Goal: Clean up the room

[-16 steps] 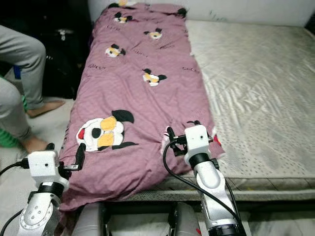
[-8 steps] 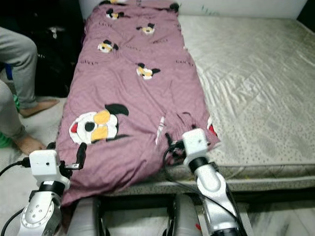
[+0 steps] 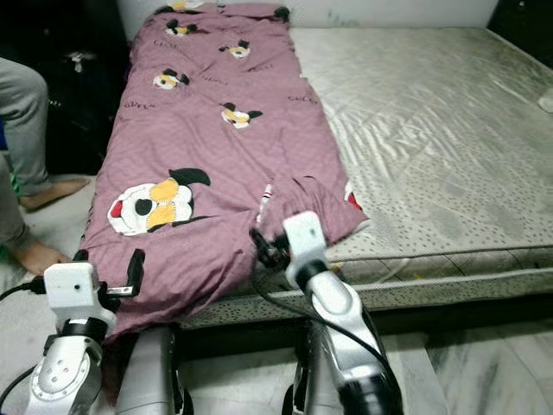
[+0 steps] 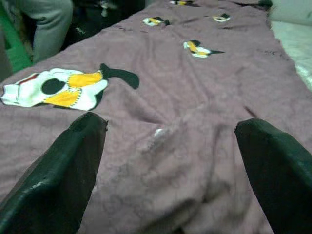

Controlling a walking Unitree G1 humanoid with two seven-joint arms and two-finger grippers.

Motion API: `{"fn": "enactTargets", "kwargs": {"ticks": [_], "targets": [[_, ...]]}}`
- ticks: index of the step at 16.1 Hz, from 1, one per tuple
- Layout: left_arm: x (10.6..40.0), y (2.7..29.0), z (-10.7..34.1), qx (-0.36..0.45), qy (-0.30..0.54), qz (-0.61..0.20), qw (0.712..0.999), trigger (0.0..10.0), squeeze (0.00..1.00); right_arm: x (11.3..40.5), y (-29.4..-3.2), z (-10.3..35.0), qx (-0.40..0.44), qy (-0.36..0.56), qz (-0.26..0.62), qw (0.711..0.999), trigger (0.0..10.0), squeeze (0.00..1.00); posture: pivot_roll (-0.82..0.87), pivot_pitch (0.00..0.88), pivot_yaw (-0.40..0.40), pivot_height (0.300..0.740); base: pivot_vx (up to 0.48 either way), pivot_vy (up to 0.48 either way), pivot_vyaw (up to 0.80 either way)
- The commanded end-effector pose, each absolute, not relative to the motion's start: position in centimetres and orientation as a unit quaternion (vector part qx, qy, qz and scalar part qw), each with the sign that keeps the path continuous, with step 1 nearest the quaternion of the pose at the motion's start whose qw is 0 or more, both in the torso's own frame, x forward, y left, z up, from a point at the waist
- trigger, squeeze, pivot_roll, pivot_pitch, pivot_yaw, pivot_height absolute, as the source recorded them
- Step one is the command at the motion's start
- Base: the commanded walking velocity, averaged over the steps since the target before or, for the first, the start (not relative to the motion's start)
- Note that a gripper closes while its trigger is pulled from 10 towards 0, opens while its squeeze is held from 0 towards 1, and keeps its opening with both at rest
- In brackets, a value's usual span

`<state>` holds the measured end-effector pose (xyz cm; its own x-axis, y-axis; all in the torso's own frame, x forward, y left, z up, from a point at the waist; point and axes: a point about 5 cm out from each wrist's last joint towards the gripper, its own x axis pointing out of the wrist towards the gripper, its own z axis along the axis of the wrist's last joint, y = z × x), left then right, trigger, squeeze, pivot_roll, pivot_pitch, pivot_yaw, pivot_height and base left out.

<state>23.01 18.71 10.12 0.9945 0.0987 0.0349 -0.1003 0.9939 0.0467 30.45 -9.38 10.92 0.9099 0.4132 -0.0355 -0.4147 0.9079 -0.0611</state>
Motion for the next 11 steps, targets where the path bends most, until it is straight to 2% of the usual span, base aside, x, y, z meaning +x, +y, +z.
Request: {"fn": "enactTargets", "kwargs": {"ticks": [1, 3, 5, 8, 11], "targets": [[22.5, 19.1, 9.9, 0.028, -0.006, 0.060, 0.998, 10.0, 0.00, 30.9, -9.3, 10.7, -0.033, 0.021, 0.209, 0.977, 10.0, 0.00, 0.10, 0.112, -0.029, 0.538, 0.000, 0.000, 0.00], [22.3, 19.2, 9.9, 0.030, -0.006, 0.063, 0.998, 10.0, 0.00, 31.0, -9.0, 10.9, -0.038, 0.013, 0.212, 0.976, 10.0, 0.00, 0.11, 0.114, -0.031, 0.538, 0.000, 0.000, 0.00], [22.0, 19.3, 10.0, 0.031, -0.004, 0.065, 0.997, 10.0, 0.00, 31.3, -8.8, 10.8, -0.039, 0.017, 0.207, 0.977, 10.0, 0.00, 0.12, 0.119, -0.032, 0.538, 0.000, 0.000, 0.80], [22.0, 19.0, 10.1, 0.029, -0.003, 0.061, 0.998, 10.0, 0.00, 31.5, -9.0, 10.5, -0.029, 0.023, 0.189, 0.981, 10.0, 0.00, 0.12, 0.126, -0.027, 0.538, 0.000, 0.000, 0.00], [22.0, 18.8, 10.2, 0.031, -0.002, 0.054, 0.998, 10.0, 0.00, 32.4, -7.5, 11.5, -0.008, 0.013, 0.192, 0.981, 10.0, 0.00, 0.13, 0.130, -0.020, 0.538, 0.000, 0.000, 0.00]]}}
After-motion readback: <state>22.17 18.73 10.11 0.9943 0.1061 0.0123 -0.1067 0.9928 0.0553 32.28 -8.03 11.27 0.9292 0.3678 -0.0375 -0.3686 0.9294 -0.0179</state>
